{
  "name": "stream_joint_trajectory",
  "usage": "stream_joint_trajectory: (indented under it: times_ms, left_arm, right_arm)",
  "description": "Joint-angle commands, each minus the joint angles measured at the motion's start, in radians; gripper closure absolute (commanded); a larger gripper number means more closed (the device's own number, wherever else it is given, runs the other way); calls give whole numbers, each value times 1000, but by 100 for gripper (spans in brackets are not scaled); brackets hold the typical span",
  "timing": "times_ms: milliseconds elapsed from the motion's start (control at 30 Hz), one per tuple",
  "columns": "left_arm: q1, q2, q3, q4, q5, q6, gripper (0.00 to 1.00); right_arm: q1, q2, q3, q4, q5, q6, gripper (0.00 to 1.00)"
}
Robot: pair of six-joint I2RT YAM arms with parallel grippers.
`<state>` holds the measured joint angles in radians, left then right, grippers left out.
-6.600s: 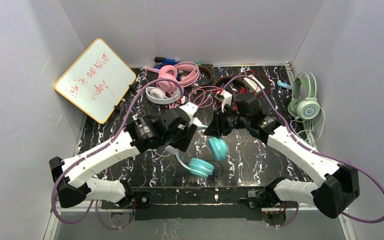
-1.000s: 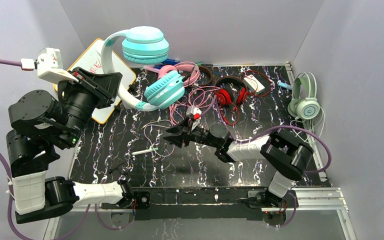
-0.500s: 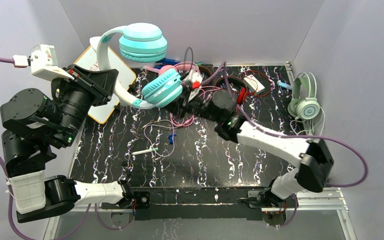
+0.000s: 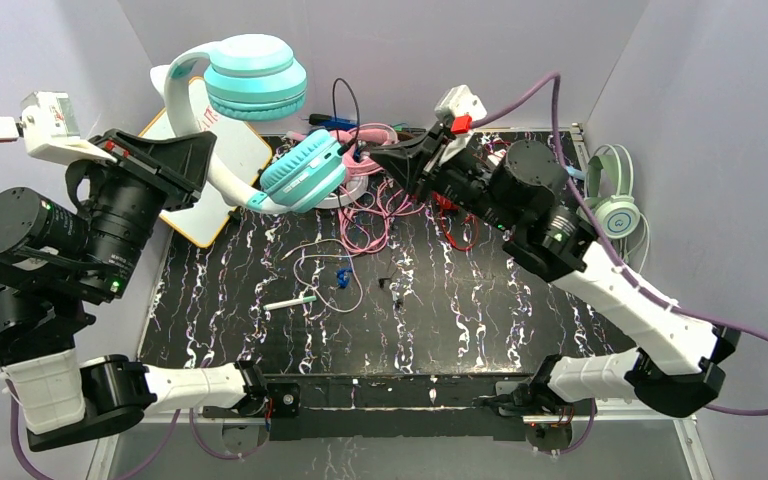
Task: Wrap the headphones
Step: Wrap the headphones cable around the headphones.
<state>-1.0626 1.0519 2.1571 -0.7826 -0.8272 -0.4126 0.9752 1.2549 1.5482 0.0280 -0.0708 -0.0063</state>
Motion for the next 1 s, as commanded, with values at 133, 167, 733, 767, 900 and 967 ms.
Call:
stream_joint_trajectory:
  times_ms: [133,167,733,767,900,967]
  left_arm:
    - [-5,8,-35,102,-38,1,100]
    - [-5,8,-45,102,-41,3,100]
    - [-5,88,-258,-14,-200,-119,100]
    - [-5,92,-280,-35,-218,-151,100]
    - [-4,180,-350,-204,-158,-330,100]
    - [4,215,-402,-228,-109,-390,100]
  right_arm:
    - [-12,-113,-12,-319,351,35,99]
    - [-12,-126,-34,-331,383,38,99]
    - [-16,-321,-581,-440,524,327,41]
    - [-16,-333,-598,-441,494,331,22]
    - [-16,-411,-693,-407,365,358,1]
    - [-16,-447,-743,-394,338,385,1]
